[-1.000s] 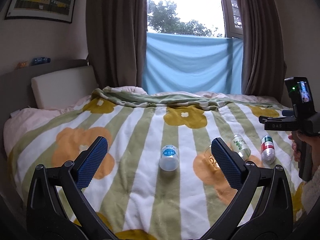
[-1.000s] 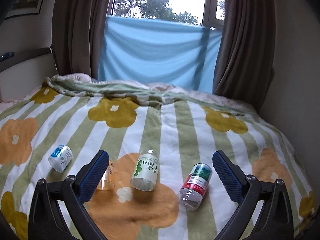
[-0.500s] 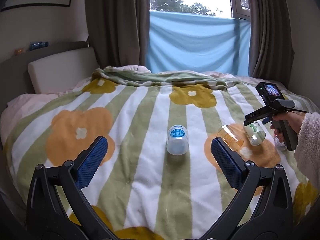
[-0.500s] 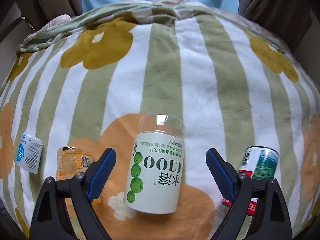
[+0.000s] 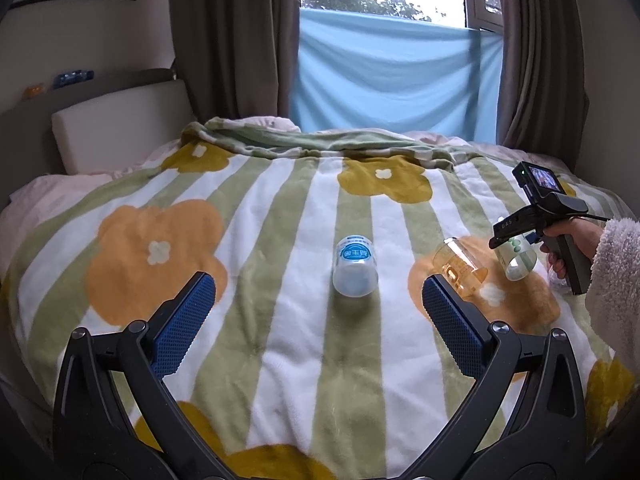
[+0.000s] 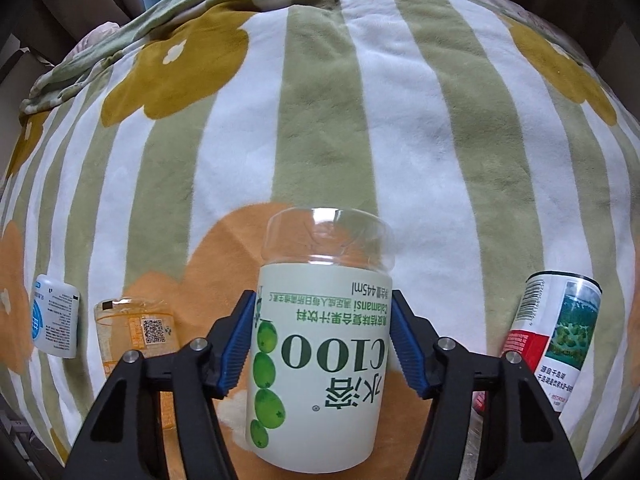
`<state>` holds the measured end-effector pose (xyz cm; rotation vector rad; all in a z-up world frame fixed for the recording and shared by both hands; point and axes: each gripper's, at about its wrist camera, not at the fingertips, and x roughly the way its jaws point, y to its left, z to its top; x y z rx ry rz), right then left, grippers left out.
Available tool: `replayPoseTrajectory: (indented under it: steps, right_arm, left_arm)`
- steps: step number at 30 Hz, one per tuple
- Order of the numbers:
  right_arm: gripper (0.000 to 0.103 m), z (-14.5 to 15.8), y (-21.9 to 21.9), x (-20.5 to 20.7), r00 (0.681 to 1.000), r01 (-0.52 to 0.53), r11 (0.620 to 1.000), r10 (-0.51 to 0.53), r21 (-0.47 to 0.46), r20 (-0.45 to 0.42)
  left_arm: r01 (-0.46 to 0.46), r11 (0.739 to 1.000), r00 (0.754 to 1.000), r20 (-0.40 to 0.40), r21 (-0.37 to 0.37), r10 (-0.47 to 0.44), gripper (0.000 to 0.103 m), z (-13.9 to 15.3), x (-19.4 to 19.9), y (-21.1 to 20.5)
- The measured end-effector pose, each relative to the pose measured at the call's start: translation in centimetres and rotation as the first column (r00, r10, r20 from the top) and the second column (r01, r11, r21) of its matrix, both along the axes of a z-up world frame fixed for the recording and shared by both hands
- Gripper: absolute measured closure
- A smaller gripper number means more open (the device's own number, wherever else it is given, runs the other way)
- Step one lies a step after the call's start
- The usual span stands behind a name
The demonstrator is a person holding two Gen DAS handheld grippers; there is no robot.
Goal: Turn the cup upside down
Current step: 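Reach the right tool to the green-labeled clear bottle and grasp it, then lift the green-labeled bottle with the right tool, set it down, open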
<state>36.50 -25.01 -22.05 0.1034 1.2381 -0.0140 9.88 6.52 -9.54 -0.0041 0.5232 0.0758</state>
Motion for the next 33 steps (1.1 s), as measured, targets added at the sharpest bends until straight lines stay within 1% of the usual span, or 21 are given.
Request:
replayPoseTrajectory:
  steps: [5,8,11,13,15,17,21,25,28,33]
  right_arm:
    - [0.043,4.7,1.3,-4.0,0.994,-0.062,0.998,0.062,-0.010,0.088]
    - [0.043,7.4,3.2,-8.0,0.983,-0.119,0.993,0.120,-0.011,0.137]
    - [0.043,8.7,4.9,-12.0,0.973,-0.158,0.988,0.155,0.000,0.172]
    - [0.043,8.6,5.9,-14.7,0.969,-0.175,0.984,0.170,0.015,0.182]
    - [0.043,8.0,6.9,-16.8,0.966,-0.186,0.982,0.182,0.007,0.185]
    - [0.043,7.0,7.9,-18.5,0.965,-0.183,0.982,0.187,-0.034,0.183]
    - [0.043,4.5,8.3,-20.6,0.975,-0.151,0.988,0.148,0.006,0.167]
    - [0.043,1.9,8.5,-20.9,0.986,-0.110,0.993,0.103,0.050,0.127]
    - [0.043,0.5,8.9,-20.6,0.990,-0.099,0.994,0.094,0.041,0.103]
    - [0.043,-1.1,9.4,-20.3,0.993,-0.098,0.994,0.094,0.055,0.070]
  left_arm:
    - [0.005,1.000,1.000,0.014,-0.017,-0.005,0.000,0.4,-0.9,0.4]
    - [0.020,0.999,1.000,0.016,-0.025,-0.020,0.000,0.5,-1.3,0.6]
    - [0.035,0.999,0.999,0.019,-0.021,-0.034,0.000,0.8,-1.9,0.5]
    - [0.041,0.999,0.999,0.023,-0.020,-0.041,0.000,0.9,-2.4,0.4]
    - [0.047,0.998,0.999,0.025,-0.029,-0.047,0.000,1.0,-2.8,0.2]
    - [0.052,0.998,0.998,0.026,-0.034,-0.051,0.000,1.1,-3.2,0.0]
    - [0.066,0.997,0.998,0.024,-0.032,-0.065,0.000,1.2,-3.7,-0.7]
    - [0.080,0.997,0.997,0.019,-0.020,-0.079,0.000,1.2,-4.0,-1.2]
    - [0.083,0.996,0.996,0.014,-0.015,-0.083,0.000,1.0,-4.2,-1.4]
    - [0.090,0.996,0.996,-0.014,-0.018,-0.090,0.000,0.5,-3.8,-1.4]
